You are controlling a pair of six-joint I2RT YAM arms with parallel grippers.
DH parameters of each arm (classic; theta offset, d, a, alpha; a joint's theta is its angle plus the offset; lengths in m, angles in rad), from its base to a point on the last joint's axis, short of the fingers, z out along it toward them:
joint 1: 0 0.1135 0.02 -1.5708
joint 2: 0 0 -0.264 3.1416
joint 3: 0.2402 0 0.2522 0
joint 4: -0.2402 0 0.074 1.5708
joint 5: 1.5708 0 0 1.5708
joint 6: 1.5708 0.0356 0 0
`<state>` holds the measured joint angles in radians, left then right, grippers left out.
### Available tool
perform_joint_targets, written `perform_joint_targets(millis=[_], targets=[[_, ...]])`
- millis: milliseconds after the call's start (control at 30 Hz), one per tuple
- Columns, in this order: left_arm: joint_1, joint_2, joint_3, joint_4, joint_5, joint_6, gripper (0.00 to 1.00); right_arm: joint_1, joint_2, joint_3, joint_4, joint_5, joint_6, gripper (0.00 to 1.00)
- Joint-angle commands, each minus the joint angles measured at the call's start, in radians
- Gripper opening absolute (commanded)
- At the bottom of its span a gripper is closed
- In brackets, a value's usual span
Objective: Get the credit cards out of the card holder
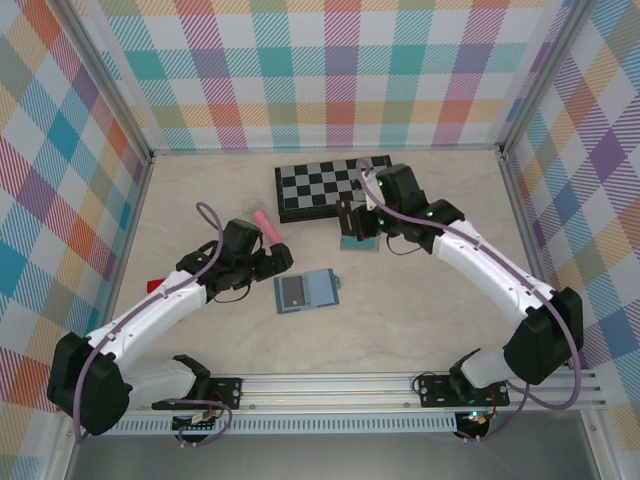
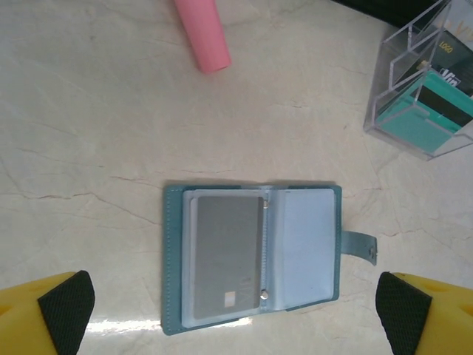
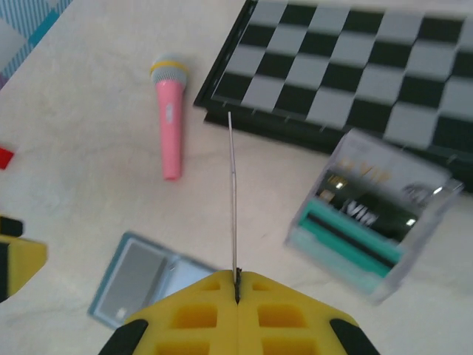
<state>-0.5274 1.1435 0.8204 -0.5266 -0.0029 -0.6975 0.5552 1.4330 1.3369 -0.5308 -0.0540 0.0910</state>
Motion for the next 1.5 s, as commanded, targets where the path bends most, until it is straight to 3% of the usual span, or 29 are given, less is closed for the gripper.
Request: perform_joint_targets(millis=[0, 100, 367, 600, 1467], targets=[[0.015, -0.018, -0.032, -0.043, -0.022, 0.02, 1.0, -0.03, 0.028, 0.036, 0.023, 0.033, -0.247, 0.0], [0.018, -0.028, -0.049, -0.024, -0.014, 0.029, 1.0, -0.065, 0.057, 0.045, 0.054, -0.003, -0.396, 0.0], [0.018, -0.033, -0.045, -0.019, 0.013, 0.03, 1.0, -0.14, 0.258, 0.222, -0.072, -0.05, -0.615, 0.0], [0.02, -0.031, -0.044, -0.016, 0.044, 0.028, 1.0, -0.168, 0.348, 0.259, -0.129, -0.24, -0.919, 0.0], [0.021, 0.022, -0.047, -0.009, 0.047, 0.018, 1.0, -0.193, 0.585, 0.438, -0.318, -0.158, -1.105, 0.0]])
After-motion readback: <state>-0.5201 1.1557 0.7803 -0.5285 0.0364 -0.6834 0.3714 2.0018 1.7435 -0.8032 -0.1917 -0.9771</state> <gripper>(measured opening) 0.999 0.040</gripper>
